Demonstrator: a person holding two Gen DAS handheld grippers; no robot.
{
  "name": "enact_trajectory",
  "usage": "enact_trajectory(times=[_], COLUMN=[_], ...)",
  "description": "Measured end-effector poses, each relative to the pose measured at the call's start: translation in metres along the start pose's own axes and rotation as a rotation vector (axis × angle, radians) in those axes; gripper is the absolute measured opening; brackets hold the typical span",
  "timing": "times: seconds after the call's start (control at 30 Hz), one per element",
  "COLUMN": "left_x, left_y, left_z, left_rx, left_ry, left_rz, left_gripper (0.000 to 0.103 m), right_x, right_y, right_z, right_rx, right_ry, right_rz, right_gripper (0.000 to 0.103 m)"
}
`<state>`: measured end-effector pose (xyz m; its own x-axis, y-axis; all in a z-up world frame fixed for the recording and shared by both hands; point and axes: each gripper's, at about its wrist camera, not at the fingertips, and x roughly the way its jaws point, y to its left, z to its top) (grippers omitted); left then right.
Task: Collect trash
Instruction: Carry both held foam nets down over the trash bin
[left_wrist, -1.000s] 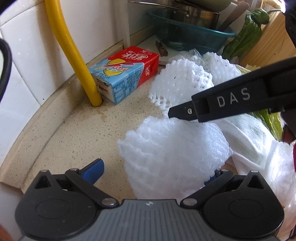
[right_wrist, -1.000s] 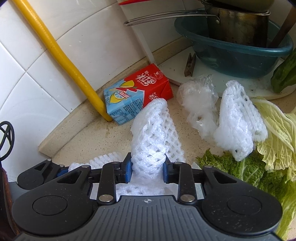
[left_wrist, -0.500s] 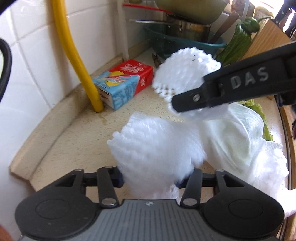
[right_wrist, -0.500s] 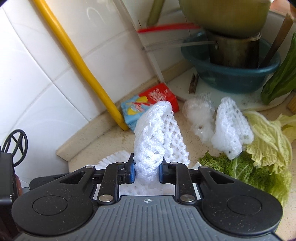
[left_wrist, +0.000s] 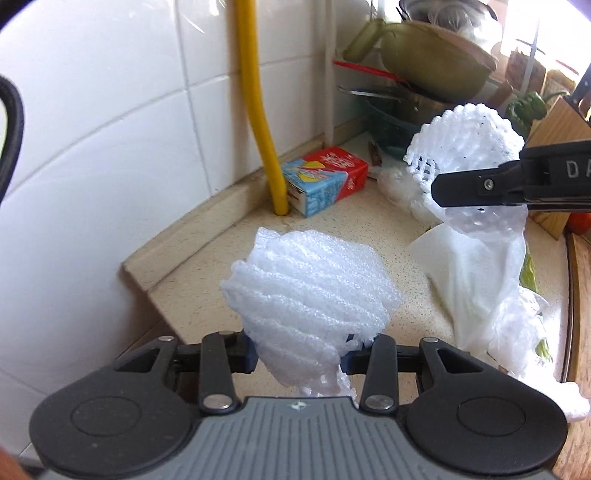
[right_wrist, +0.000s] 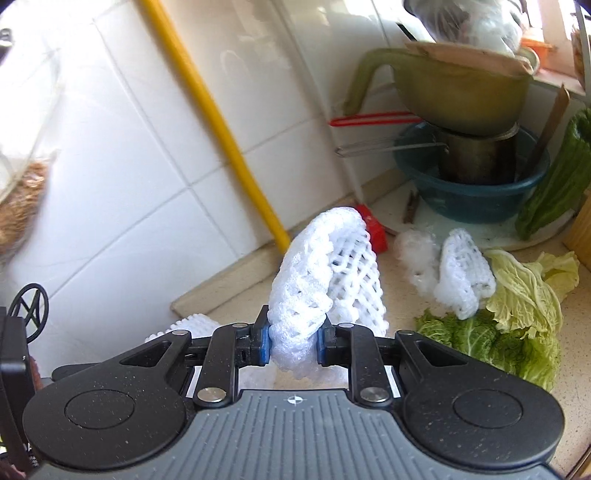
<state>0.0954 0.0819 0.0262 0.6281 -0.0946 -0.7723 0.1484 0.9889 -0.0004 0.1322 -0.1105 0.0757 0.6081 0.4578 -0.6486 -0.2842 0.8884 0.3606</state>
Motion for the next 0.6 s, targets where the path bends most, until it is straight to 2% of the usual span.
enact_trajectory(times=[0.23,0.47,0.6], left_x=[-0.036,-0.066,-0.081], left_y=[0.004,0.011,0.016], left_z=[-0.022,-0.045,-0.058], left_rx=[-0.026,-0.080,-0.115], left_ry=[-0.029,-0.052,-0.063], left_rz=[0.099,0.167,0.195], left_gripper=[0.035,0.035,0.035], right_x=[-0.021,-0.045,-0.053], right_y=[0.026,0.048,0.058], right_z=[-0.021,-0.035,-0.042], right_rx=[-0.030,-0.061,-0.068], right_ry=[-0.006,-0.021,0.005], right_rz=[0.123,0.221,0.273], right_gripper=[0.028,0.028,0.028])
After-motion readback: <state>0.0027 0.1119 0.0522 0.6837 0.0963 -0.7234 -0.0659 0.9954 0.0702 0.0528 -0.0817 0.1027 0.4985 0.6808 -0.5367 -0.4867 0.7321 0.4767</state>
